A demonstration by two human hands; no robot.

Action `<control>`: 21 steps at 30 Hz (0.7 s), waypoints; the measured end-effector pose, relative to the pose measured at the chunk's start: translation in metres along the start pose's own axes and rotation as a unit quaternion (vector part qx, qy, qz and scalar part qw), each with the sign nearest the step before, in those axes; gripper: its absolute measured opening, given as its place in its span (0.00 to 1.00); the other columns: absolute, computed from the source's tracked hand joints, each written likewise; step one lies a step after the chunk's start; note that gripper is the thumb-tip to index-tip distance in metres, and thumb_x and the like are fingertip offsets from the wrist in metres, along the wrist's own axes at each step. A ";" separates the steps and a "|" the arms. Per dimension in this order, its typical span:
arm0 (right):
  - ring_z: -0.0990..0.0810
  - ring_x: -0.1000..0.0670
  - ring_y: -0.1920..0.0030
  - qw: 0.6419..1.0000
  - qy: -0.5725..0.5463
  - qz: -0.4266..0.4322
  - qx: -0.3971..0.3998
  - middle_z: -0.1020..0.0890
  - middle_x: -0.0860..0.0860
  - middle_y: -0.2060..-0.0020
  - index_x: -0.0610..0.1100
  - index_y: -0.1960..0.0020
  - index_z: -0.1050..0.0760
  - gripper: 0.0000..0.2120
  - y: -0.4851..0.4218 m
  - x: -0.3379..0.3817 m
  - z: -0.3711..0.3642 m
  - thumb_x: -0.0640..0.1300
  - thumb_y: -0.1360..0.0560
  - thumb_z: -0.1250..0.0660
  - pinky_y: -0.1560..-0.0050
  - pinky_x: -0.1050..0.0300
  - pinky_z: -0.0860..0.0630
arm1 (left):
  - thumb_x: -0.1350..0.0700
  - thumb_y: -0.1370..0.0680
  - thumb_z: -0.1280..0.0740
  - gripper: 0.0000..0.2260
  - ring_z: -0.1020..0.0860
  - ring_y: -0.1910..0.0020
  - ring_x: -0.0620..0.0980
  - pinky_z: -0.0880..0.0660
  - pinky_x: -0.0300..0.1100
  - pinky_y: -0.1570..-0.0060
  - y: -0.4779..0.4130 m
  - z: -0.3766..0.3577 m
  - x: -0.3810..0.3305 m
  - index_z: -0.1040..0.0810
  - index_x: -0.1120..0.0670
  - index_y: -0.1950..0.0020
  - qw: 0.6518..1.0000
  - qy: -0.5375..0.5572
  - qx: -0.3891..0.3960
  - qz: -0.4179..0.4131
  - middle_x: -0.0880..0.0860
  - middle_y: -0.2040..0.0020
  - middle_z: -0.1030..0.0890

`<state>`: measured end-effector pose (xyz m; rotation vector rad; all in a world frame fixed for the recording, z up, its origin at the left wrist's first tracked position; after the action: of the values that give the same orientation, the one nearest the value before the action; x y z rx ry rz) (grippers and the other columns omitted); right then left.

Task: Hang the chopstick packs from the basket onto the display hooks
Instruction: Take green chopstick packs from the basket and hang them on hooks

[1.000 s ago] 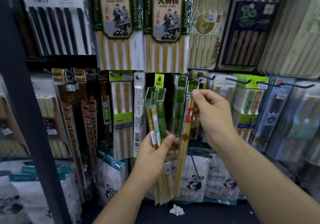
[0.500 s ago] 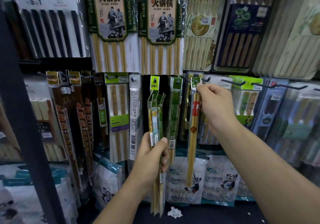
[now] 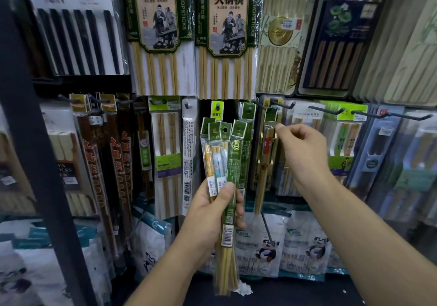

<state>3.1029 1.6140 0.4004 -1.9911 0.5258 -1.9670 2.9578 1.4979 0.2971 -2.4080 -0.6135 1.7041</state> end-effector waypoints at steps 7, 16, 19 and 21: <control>0.23 0.63 0.66 0.989 0.030 0.030 0.139 0.17 0.59 0.65 0.50 0.57 0.16 0.09 0.027 0.004 -0.012 0.50 0.20 0.31 0.65 0.69 0.27 | 0.52 0.23 0.30 0.13 0.20 0.66 0.50 0.21 0.43 0.67 0.000 -0.004 0.000 0.26 0.55 0.42 0.999 -0.030 0.012 -0.005 0.55 0.57 0.16; 0.28 0.54 0.68 0.994 -0.063 -0.014 0.089 0.26 0.54 0.72 0.53 0.65 0.19 0.17 0.013 0.019 -0.005 0.47 0.18 0.34 0.72 0.65 0.32 | 0.46 0.23 0.31 0.13 0.16 0.56 0.55 0.18 0.47 0.56 -0.008 0.014 0.002 0.19 0.54 0.46 0.999 -0.030 -0.043 0.001 0.56 0.56 0.15; 0.34 0.49 0.67 0.996 -0.046 0.004 0.078 0.31 0.46 0.67 0.46 0.61 0.22 0.15 0.004 0.023 -0.006 0.48 0.18 0.35 0.71 0.67 0.31 | 0.46 0.24 0.33 0.15 0.20 0.63 0.50 0.21 0.41 0.60 -0.006 0.014 0.002 0.21 0.56 0.45 0.997 -0.067 -0.038 -0.007 0.52 0.62 0.19; 0.36 0.48 0.66 0.997 -0.031 0.014 0.065 0.33 0.46 0.66 0.36 0.57 0.25 0.16 -0.001 0.023 -0.008 0.48 0.18 0.36 0.67 0.68 0.30 | 0.45 0.22 0.34 0.14 0.22 0.64 0.50 0.22 0.40 0.60 -0.004 0.011 0.002 0.20 0.55 0.46 0.996 -0.083 -0.020 -0.002 0.52 0.63 0.20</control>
<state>3.0952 1.6052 0.4213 -1.9469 0.3971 -1.8663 2.9477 1.5012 0.2927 -2.3041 -0.6797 1.9227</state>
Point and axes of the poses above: each hand's wrist, its own y-axis away from the middle knuckle, its own z-axis out of the back of the hand, x = y × z, the point moved 2 cm from there along -y, towards the middle knuckle
